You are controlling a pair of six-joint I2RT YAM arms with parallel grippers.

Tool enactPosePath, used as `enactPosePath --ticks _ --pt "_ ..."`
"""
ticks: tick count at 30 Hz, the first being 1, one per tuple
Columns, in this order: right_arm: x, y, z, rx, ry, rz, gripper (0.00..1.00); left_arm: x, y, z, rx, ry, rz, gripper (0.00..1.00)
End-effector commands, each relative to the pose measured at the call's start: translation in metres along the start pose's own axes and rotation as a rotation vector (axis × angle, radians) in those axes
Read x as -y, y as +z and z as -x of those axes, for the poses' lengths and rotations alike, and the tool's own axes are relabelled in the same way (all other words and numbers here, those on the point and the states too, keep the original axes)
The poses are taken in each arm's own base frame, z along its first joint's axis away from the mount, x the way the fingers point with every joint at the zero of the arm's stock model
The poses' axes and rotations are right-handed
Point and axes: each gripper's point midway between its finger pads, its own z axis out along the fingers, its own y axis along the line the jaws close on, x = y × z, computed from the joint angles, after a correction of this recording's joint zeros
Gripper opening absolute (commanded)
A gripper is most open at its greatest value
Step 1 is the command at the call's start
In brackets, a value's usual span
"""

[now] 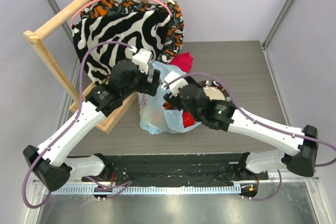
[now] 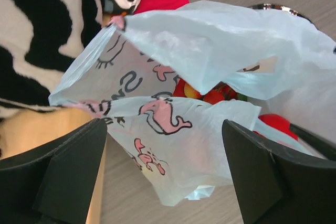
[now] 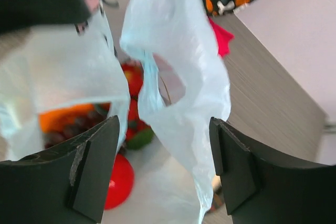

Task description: Place the fruits into the plastic bag

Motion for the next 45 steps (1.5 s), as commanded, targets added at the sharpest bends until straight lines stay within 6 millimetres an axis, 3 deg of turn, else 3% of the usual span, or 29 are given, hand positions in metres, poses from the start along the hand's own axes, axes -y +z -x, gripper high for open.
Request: enactPosePath --ticks 1,9,16,22,25,26,28,29,31,32,35,36,40,42,43,45 --pt "0.028 -0.011 -0.015 -0.082 -0.166 -0.242 0.77 0.001 -0.005 -0.009 -0.016 -0.248 -0.012 0.98" --pt "0.009 -0.005 -0.041 -0.131 -0.345 -0.324 0.81 0.028 0.016 -0.036 -0.091 -0.425 -0.118 1.00" --pt "0.003 0.007 -0.064 -0.189 -0.463 -0.379 0.82 0.029 0.035 -0.057 -0.150 -0.431 -0.093 0.98" --pt "0.021 0.022 -0.071 -0.219 -0.467 -0.493 0.79 0.027 0.047 -0.068 -0.188 -0.429 -0.078 0.70" --pt "0.033 0.029 -0.072 -0.225 -0.447 -0.536 0.62 0.025 0.049 -0.070 -0.190 -0.431 -0.078 0.43" --pt "0.041 0.030 -0.070 -0.222 -0.427 -0.558 0.50 0.024 0.049 -0.069 -0.188 -0.430 -0.079 0.36" --pt "0.052 0.029 -0.063 -0.215 -0.405 -0.585 0.33 0.019 0.047 -0.063 -0.165 -0.438 -0.079 0.18" --pt "0.057 0.029 -0.054 -0.199 -0.380 -0.597 0.20 0.017 0.046 -0.060 -0.154 -0.443 -0.080 0.12" --pt "0.069 0.026 -0.042 -0.172 -0.328 -0.615 0.11 0.012 0.042 -0.048 -0.112 -0.458 -0.104 0.00" --pt "0.072 0.025 -0.030 -0.144 -0.303 -0.597 0.03 0.011 0.041 -0.041 -0.090 -0.463 -0.119 0.00" --pt "0.080 0.012 0.009 -0.027 -0.163 -0.528 0.01 0.009 0.030 -0.012 -0.004 -0.481 -0.198 0.00" --pt "0.088 -0.001 0.025 0.022 -0.106 -0.515 0.01 0.010 0.025 -0.003 0.016 -0.496 -0.232 0.00" --pt "0.108 -0.038 0.071 0.162 0.088 -0.432 0.01 -0.014 0.001 0.047 0.169 -0.586 -0.311 0.00" --pt "0.113 -0.056 0.091 0.237 0.188 -0.376 0.01 -0.028 -0.010 0.062 0.216 -0.661 -0.341 0.00" --pt "0.124 -0.074 0.103 0.290 0.241 -0.367 0.01 -0.028 -0.016 0.071 0.243 -0.670 -0.391 0.00" --pt "0.124 -0.086 0.113 0.339 0.308 -0.322 0.01 -0.043 -0.023 0.080 0.295 -0.704 -0.414 0.00"
